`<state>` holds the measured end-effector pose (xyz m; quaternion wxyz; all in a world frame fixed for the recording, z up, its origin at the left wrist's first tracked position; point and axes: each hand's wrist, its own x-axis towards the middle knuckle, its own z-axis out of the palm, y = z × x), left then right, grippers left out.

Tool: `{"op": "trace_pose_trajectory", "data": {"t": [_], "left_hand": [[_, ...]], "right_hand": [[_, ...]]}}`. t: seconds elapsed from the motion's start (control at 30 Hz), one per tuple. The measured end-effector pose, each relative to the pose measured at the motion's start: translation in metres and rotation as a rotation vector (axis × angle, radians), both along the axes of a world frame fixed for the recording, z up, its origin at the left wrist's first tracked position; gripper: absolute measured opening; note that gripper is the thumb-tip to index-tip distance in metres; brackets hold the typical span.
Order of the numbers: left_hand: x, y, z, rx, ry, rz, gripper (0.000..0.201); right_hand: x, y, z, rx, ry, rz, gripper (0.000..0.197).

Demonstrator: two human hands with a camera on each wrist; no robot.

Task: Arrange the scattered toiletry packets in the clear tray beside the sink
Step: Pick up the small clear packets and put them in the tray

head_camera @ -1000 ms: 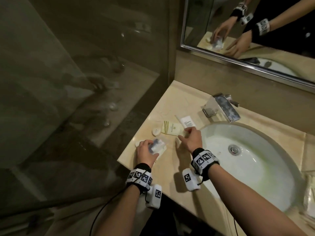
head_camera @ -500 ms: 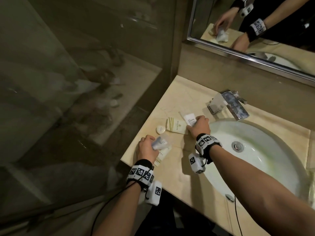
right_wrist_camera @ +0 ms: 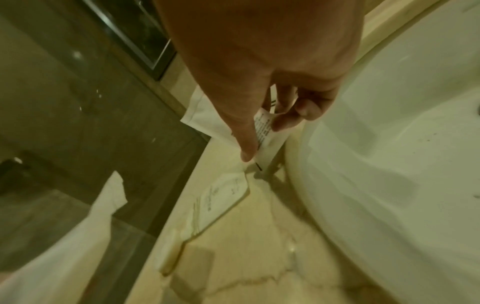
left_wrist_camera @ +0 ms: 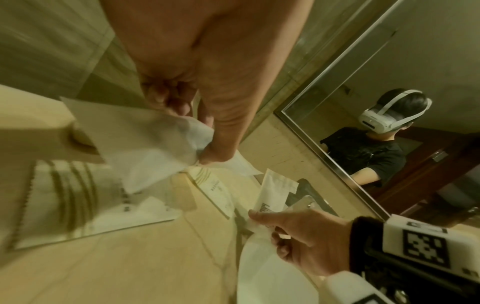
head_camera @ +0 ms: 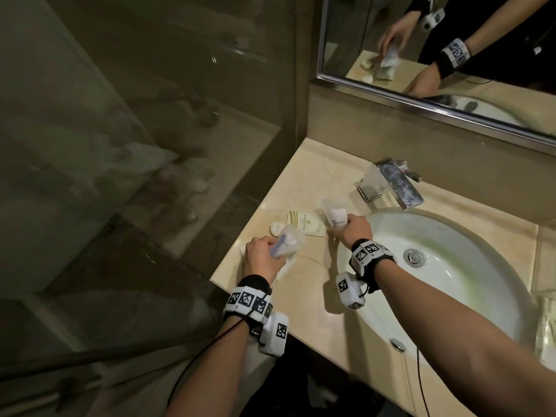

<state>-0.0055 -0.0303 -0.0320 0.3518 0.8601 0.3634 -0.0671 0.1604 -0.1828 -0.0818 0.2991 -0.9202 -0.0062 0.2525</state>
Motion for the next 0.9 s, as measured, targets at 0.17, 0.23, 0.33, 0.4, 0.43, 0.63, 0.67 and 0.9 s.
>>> {"op": "trace_pose_trajectory", "data": {"t": [0.17,0.23,0.33,0.4,0.43,0.63,0.67,0.9], "left_hand": [[0.015,-0.026,0.017,-0.009,-0.03,-0.05,0.038],[0.025,-0.043,0.023,-0.074,-0.079,-0.101,0.04],[0.043,-0.077,0.031,-0.123,-0.132,-0.191,0.04],[0.052,-0.105,0.033,-0.136,-0.145,-0.247,0.038],[0.056,-0.121,0.034,-0.147,-0.151,-0.277,0.036],[0.075,-0.214,0.041,-0.224,-0.167,-0.422,0.033],[0.079,-0.23,0.043,-0.238,-0.165,-0.44,0.033],[0.099,-0.342,0.053,-0.301,-0.202,-0.588,0.034]], "right_hand": [[-0.011,-0.04,0.018,0.303,-0.01,-0.063,0.03],[-0.016,-0.062,0.025,0.392,-0.025,-0.092,0.038],[-0.023,-0.102,0.03,0.509,-0.012,-0.161,0.034],[-0.029,-0.132,0.037,0.55,0.0,-0.166,0.03],[-0.032,-0.148,0.04,0.562,0.011,-0.17,0.029],[-0.041,-0.25,0.06,0.625,0.004,-0.299,0.025],[-0.043,-0.268,0.063,0.634,-0.008,-0.329,0.022],[-0.058,-0.388,0.078,0.746,-0.05,-0.564,0.036]]}}
